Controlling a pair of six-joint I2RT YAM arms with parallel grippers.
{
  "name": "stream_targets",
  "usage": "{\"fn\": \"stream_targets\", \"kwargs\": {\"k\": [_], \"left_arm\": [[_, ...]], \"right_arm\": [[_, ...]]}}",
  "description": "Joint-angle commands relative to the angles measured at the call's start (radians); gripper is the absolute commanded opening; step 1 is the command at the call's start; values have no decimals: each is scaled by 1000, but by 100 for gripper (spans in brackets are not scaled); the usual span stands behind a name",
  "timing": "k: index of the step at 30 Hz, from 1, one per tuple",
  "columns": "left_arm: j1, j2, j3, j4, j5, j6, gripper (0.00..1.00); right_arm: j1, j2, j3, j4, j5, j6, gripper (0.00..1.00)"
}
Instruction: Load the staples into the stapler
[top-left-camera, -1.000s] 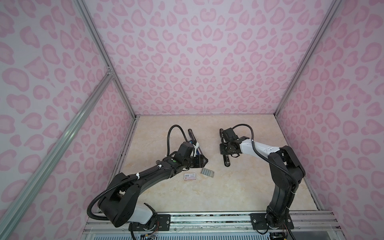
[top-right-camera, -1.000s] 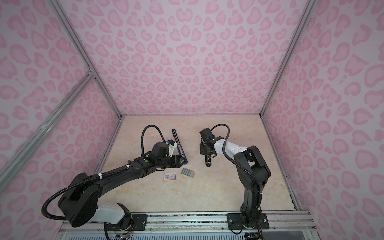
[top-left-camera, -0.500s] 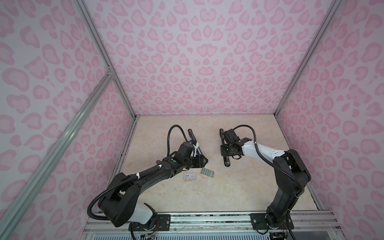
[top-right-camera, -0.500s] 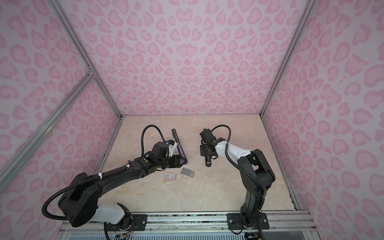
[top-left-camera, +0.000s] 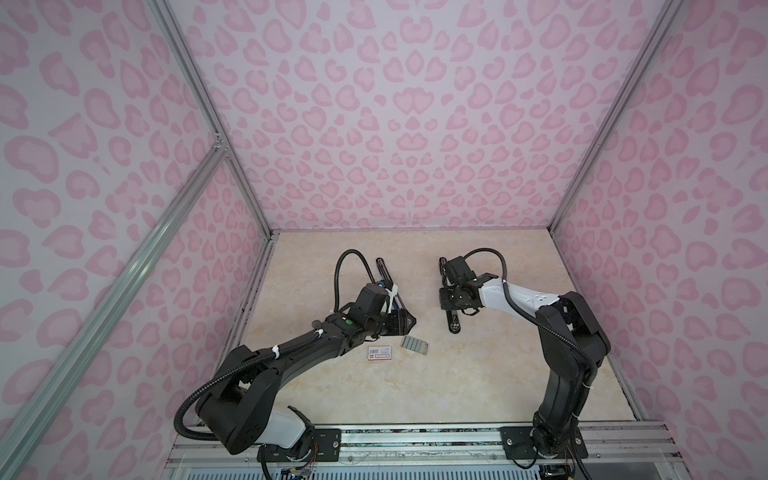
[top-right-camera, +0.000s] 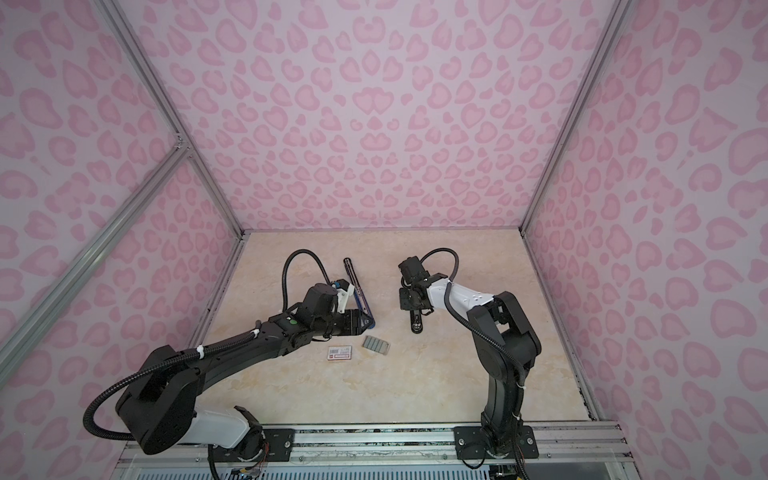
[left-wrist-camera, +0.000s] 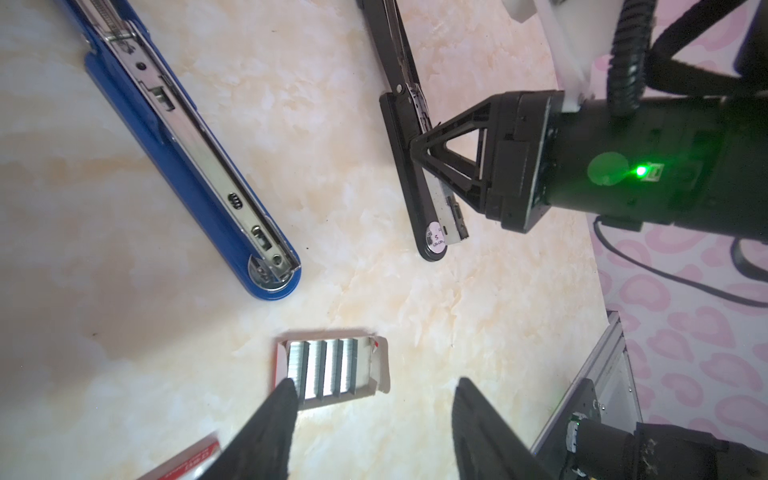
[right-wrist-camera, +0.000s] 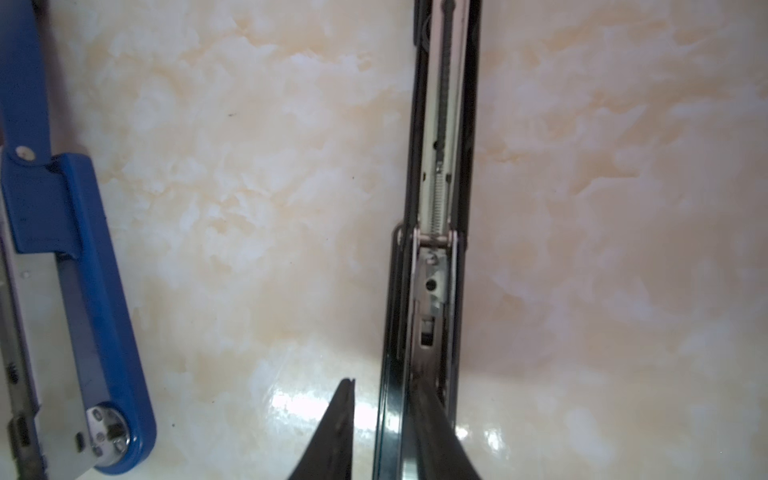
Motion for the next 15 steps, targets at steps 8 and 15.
{"fn": "stream_targets", "kwargs": {"k": [8,15], "left_arm": [[-1,10,3,39,4,-1,62],[-1,6,-2,40,-1,-4,62]], "right_arm": [[32,-97,-134,-12,-22,56,27],[44,-165,-178,-18,-11,70,28]]}}
